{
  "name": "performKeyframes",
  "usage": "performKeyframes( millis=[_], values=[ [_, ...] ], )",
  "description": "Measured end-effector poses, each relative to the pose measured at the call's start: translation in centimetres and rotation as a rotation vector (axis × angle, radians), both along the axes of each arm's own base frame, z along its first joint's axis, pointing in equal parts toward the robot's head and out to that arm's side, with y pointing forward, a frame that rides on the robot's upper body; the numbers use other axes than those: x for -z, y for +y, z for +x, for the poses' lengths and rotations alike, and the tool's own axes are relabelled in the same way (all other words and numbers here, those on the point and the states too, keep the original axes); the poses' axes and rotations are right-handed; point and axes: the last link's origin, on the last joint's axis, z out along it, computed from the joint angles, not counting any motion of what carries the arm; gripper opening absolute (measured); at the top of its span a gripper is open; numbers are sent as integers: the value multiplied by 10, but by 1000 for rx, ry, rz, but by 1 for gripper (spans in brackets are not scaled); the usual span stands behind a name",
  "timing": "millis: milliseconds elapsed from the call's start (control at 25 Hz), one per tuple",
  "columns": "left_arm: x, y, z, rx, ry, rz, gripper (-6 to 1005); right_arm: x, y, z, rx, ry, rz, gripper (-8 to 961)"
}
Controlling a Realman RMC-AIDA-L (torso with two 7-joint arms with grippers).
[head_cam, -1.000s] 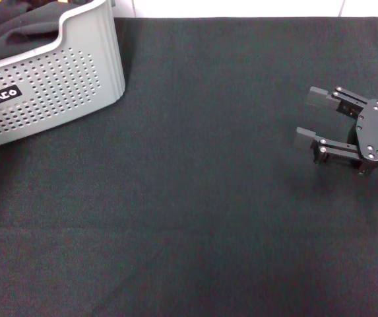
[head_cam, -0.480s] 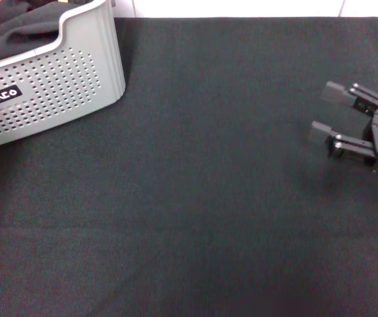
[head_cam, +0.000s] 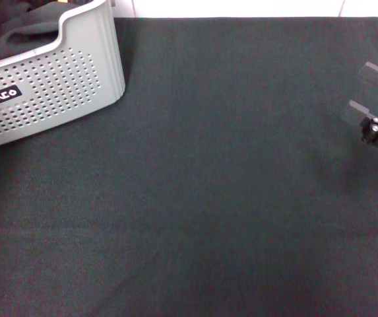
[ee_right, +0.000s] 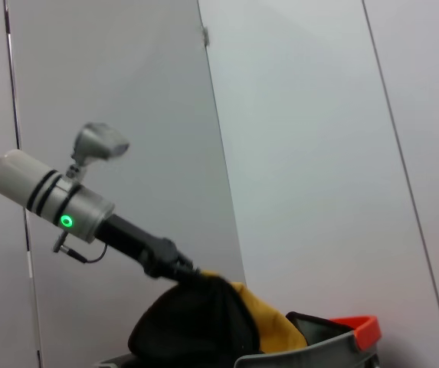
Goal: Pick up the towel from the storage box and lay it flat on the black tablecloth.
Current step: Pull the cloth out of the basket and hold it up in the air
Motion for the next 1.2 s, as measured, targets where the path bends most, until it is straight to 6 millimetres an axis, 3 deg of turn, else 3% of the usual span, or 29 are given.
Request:
performKeyframes(
  millis=[480,880,1040,1200],
  values=[
    [28,-15,65,351,-279,-266,27,-3,-8,9,20,-6,11,839],
    [30,-39,109,587,-567,-475,26,-19,-20,22,7,-15,53,839],
    [43,-31,112,551,-622,-551,27,-29,-22,24,-31,-37,79,839],
    [71,-17,100,475,-678,-635,27,-37,-24,25,-69,-60,106,839]
  ],
)
